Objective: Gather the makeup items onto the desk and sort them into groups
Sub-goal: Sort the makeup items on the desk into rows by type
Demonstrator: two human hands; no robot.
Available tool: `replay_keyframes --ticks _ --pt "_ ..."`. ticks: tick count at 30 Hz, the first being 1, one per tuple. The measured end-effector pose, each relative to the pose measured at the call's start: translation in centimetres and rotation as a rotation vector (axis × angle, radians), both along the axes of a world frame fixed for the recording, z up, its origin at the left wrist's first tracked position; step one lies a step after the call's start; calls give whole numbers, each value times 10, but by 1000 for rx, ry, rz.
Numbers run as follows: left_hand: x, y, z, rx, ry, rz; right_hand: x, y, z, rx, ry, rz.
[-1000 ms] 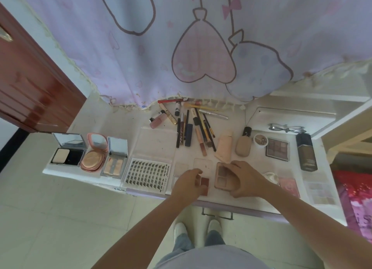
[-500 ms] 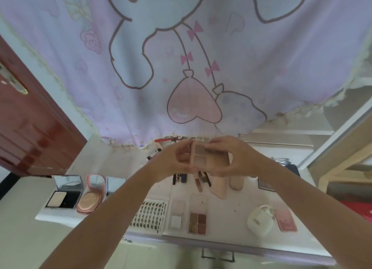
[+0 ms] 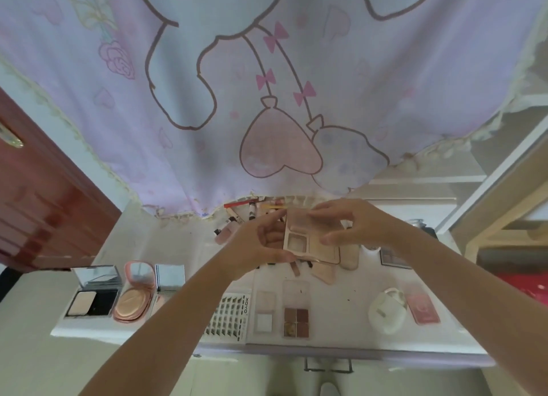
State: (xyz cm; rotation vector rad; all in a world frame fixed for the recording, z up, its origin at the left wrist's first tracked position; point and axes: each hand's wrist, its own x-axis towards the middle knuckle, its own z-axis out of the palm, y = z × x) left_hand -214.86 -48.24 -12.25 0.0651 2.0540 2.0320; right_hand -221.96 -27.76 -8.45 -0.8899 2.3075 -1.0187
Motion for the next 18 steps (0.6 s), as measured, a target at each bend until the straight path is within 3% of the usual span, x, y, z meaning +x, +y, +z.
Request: replay_keyframes --ticks 6,11,14,18 --pt "9 1 -33 -93 -85 0 2 11 -32 -101 -360 -225" --pt "26 15 -70 -51 -214 27 5 22 -74 -248 -658 -488" --pt "40 32 -92 -33 -311 73 7 27 -97 -134 -681 -631" --pt "62 59 -121 -44 -406 141 11 38 -127 72 -592 -508"
